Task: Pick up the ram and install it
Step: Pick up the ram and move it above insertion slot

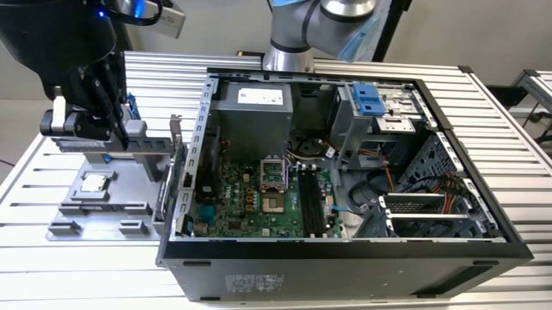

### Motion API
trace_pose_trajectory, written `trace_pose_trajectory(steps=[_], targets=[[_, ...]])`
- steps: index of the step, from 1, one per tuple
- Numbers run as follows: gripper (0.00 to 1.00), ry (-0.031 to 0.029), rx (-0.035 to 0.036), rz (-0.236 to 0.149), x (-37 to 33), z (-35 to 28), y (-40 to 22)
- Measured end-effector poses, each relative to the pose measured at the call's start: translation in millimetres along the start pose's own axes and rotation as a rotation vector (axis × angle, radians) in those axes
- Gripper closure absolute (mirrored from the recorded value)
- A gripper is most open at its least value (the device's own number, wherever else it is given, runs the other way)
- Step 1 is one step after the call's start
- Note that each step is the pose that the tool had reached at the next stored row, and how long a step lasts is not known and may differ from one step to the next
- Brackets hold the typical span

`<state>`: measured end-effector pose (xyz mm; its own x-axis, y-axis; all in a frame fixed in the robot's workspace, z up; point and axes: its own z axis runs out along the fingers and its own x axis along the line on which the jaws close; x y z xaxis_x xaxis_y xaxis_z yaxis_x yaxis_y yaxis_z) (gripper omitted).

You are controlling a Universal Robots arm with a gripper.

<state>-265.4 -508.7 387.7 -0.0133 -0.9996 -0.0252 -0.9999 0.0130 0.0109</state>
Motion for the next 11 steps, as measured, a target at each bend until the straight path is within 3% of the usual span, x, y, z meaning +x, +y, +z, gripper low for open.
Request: trace_pose_trajectory(steps=[11], targets=[[1.0, 0.0, 0.0, 0.0, -0.5, -0.1, -8.4]])
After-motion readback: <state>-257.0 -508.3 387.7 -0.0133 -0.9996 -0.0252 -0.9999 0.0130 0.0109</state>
